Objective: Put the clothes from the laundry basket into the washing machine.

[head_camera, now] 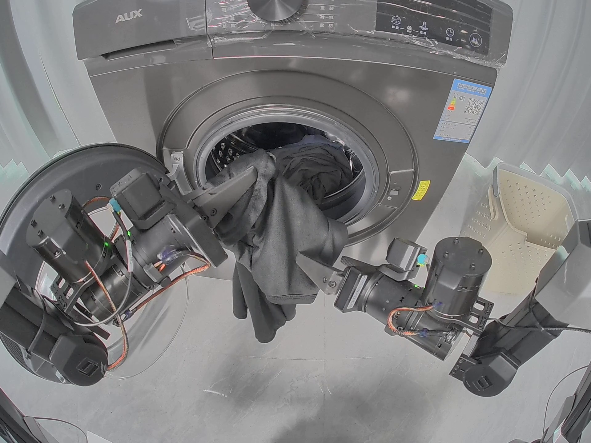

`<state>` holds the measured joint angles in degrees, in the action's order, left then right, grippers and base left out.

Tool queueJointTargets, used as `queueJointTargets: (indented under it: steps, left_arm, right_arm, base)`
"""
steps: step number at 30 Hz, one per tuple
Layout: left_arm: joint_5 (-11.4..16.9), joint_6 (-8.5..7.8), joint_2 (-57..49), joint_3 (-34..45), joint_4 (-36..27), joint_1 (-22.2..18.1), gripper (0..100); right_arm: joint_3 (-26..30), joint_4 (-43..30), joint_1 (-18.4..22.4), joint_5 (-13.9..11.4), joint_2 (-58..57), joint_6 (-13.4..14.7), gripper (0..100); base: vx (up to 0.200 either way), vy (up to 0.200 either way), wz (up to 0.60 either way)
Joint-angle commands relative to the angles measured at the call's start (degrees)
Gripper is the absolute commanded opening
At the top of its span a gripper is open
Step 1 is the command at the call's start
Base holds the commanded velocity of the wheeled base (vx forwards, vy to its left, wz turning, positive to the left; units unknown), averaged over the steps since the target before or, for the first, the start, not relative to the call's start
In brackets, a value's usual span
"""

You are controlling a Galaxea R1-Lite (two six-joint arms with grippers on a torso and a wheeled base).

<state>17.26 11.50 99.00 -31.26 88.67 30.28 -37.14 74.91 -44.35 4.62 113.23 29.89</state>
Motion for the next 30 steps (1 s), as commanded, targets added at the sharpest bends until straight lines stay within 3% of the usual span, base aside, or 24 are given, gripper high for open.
queueJointTargets:
  steps: [1, 6, 19, 20, 30]
  left_arm:
    - [0.1, 0.46, -0.1, 0.0, 0.0, 0.1, 0]
    - [0.1, 1.78, -0.2, 0.0, 0.1, 0.1, 0]
    - [0.0, 1.78, 0.1, -0.1, 0.0, -0.1, 0]
    - [0.0, 1.78, 0.1, -0.1, 0.0, -0.1, 0]
    - [0.0, 1.78, -0.3, -0.4, 0.0, 0.0, 0]
  right_arm:
    - [-1.2, 0.1, -0.8, -0.5, 1.0, 2.1, 0]
    - [-1.6, 0.9, -2.7, -1.2, 0.9, 4.6, 0]
    - [-0.1, 0.3, -2.2, -0.7, 0.8, 4.3, 0]
    - [0.0, 0.1, -2.1, -0.6, 0.9, 4.1, 100]
    - [-3.3, 0.2, -1.7, -0.5, 3.8, 4.1, 100]
  base:
    - [0.000, 0.000, 0.00]
    - [0.000, 0.000, 0.00]
    - [0.000, 0.000, 0.00]
    - [0.000, 0.000, 0.00]
    - [0.000, 0.000, 0.00]
